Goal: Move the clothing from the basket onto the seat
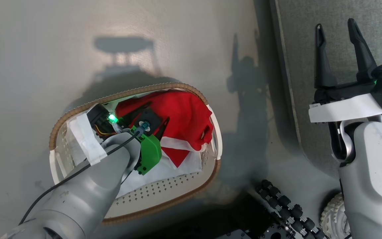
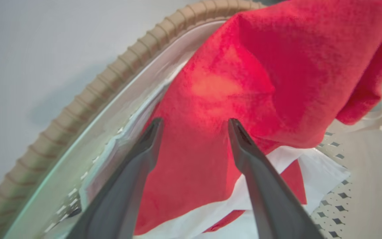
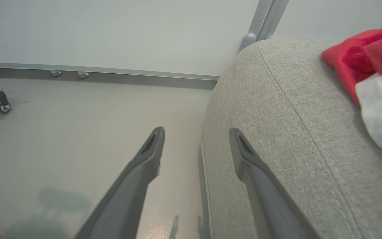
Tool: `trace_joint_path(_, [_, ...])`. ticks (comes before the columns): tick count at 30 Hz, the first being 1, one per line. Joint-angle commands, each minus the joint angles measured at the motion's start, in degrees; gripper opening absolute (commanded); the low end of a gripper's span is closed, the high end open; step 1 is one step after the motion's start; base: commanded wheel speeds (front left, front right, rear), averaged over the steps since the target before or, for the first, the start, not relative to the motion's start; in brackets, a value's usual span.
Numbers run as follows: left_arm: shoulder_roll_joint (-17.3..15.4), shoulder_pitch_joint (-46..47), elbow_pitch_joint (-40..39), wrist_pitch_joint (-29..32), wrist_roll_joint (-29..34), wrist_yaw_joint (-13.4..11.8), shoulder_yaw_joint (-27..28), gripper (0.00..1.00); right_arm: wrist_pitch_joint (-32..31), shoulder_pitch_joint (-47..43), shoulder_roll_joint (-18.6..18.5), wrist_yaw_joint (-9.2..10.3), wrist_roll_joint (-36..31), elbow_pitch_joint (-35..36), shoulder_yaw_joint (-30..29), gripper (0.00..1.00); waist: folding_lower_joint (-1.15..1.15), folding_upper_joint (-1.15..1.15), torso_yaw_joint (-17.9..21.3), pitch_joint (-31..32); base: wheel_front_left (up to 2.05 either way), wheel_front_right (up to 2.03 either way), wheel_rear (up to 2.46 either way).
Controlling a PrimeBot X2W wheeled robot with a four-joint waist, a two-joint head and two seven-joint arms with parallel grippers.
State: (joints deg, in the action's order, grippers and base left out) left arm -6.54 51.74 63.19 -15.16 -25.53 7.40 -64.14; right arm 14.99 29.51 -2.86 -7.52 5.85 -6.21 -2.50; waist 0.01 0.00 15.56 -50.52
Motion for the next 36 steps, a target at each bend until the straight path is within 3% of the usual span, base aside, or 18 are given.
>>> trace_joint_path(1, [0.34,1.18,0.89,0.03,-0.56,0.17,-0.59,1.0,0.28,-0.04,-0.13,0.06,-0.55,0.29,-0.29,1.0,-0.01,0.0,-0.59,-0.96,0.0,0.0,0.0])
trace_joint_path(11, [2.67,3.23,6.3,0.03,-2.26,0.17,-4.64,1.0,0.28,-1.95,-0.14,0.06,-2.05,1.26,-1.41,1.0,-0.01,0.0,-1.84,-1.85,0.0,0.0,0.0])
trace_joint_path(32, [3.58,2.29,6.65,1.13,-3.83,0.17,-8.69,0.97,0.27,-3.89,-0.14,0.06,-3.09,1.93,-3.26,1.0,-0.01,0.0,-1.37,-0.28,0.0,0.0,0.0])
trace_joint_path(34, [3.58,2.06,6.4,1.52,-4.22,0.17,-8.79,0.77,0.27,-4.33,-0.13,0.06,-3.04,1.99,-3.76,1.0,-0.01,0.0,-1.29,-0.15,0.0,0.0,0.0])
trace_joint_path(35, [3.58,2.1,6.33,1.68,-4.38,0.17,-8.83,0.49,0.28,-4.45,-0.13,0.06,-3.02,2.04,-4.01,1.0,-0.01,0.0,-1.26,-0.08,0.0,0.0,0.0])
trace_joint_path(36, [3.58,2.36,6.23,1.51,-4.62,0.17,-8.83,0.32,0.28,-4.51,-0.12,0.06,-3.07,2.09,-4.15,1.0,-0.01,0.0,-1.25,-0.03,0.0,0.0,0.0])
